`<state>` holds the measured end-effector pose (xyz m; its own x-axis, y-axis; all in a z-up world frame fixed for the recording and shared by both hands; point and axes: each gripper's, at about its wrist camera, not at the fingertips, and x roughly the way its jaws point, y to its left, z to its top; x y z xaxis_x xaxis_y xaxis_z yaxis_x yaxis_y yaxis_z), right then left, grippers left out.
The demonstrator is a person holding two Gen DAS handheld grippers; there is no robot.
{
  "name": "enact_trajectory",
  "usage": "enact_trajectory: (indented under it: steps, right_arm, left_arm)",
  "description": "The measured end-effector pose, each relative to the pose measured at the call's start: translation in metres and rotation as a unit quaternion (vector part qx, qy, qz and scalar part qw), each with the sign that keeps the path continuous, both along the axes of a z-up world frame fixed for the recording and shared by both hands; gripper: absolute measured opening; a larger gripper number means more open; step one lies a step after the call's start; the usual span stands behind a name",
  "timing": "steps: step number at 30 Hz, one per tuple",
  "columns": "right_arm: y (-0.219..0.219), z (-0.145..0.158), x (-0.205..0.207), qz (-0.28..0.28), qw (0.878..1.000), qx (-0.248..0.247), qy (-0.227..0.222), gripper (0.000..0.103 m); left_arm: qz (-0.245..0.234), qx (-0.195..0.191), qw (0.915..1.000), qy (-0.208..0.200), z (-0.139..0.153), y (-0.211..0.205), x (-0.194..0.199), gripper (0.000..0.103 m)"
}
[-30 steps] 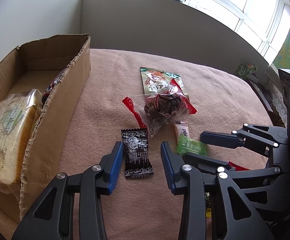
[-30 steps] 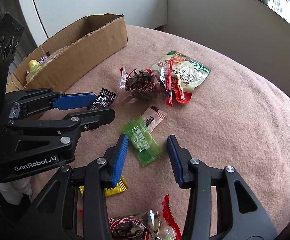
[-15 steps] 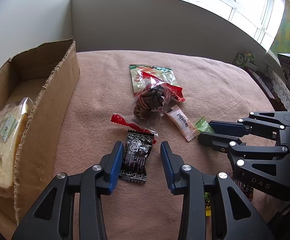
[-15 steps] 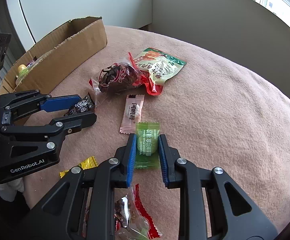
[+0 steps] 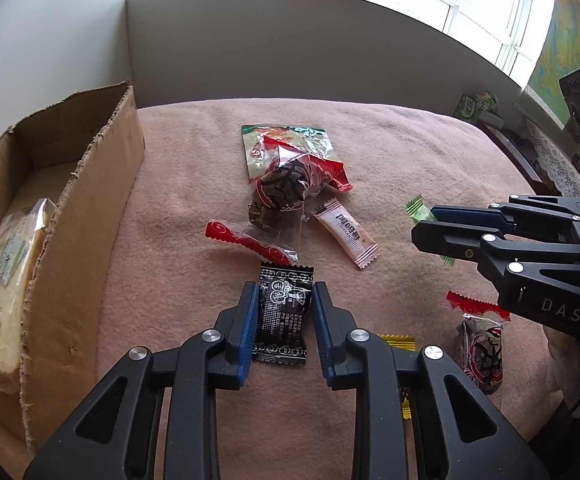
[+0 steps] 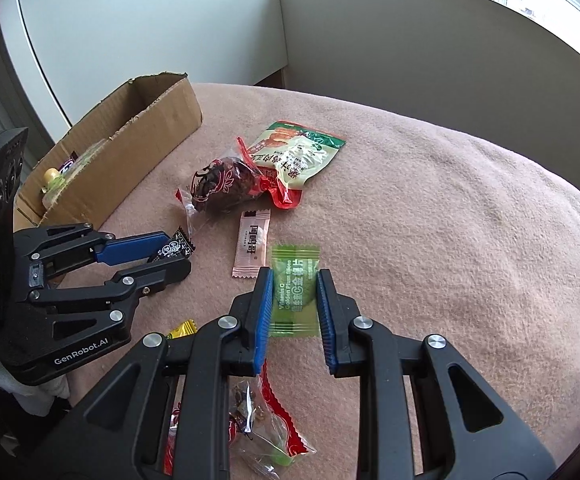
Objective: Organize snacks
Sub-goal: 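Carry both candies into the cardboard box and open both grippers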
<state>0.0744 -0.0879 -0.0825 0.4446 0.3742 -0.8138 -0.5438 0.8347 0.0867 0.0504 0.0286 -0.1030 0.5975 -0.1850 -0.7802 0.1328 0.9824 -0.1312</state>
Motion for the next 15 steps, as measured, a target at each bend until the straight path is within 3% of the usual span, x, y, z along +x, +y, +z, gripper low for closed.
enact_trajectory:
  steps: [5, 15]
  right_arm:
    - [0.003, -0.005, 0.005, -0.01, 1.0, -0.005, 0.003, 0.022]
    - [-0.006, 0.018, 0.005, -0.035, 0.999, 0.03, -0.017, 0.022]
  left_arm:
    - [-0.003, -0.008, 1.0, 0.002, 0.001, 0.001, 0.0, 0.025]
    - [0.001, -0.062, 0.9979, -0.015, 0.018, 0.014, -0.008, 0.024]
